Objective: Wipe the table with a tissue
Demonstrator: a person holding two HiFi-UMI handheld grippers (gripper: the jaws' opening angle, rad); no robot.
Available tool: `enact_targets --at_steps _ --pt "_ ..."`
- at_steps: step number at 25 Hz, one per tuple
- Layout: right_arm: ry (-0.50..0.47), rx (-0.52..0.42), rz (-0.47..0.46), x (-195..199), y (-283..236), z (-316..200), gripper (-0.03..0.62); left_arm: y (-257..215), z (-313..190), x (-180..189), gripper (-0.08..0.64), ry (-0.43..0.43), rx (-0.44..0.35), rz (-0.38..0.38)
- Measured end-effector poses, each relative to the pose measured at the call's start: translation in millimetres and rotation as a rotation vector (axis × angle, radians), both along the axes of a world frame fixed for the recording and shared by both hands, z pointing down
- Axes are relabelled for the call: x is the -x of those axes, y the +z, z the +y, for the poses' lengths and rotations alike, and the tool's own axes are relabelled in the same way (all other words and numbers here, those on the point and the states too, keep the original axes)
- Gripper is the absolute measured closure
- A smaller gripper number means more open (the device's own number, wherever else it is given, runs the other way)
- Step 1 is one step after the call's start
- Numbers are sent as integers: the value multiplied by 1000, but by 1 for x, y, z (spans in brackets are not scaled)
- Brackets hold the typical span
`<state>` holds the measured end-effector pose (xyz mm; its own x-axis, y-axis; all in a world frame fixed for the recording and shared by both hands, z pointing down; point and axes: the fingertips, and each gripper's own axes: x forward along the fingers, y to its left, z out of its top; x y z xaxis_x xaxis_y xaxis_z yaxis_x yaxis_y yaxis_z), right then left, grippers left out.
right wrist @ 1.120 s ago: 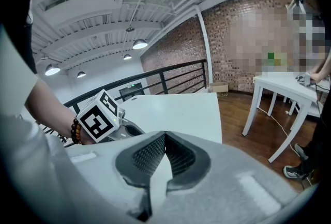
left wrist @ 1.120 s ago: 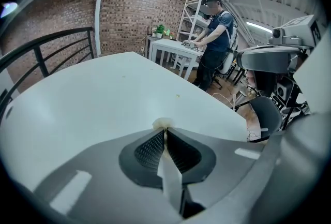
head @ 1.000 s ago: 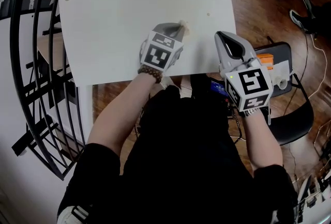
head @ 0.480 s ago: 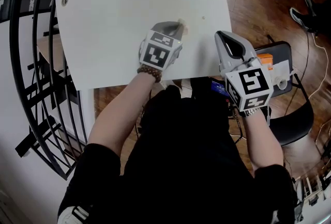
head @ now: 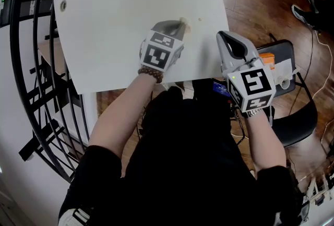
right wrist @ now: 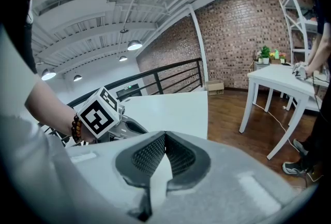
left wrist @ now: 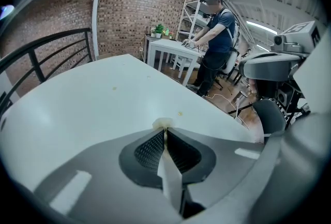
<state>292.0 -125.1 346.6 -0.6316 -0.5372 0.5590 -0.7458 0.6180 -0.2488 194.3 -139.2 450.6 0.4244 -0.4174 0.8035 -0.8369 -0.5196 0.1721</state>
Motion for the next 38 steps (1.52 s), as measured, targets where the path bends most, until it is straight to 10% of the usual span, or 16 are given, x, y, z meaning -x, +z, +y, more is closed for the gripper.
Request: enact_targets --at_steps 38 --pt "75 27 2 -35 12 -13 601 10 -25 -54 526 97 19 22"
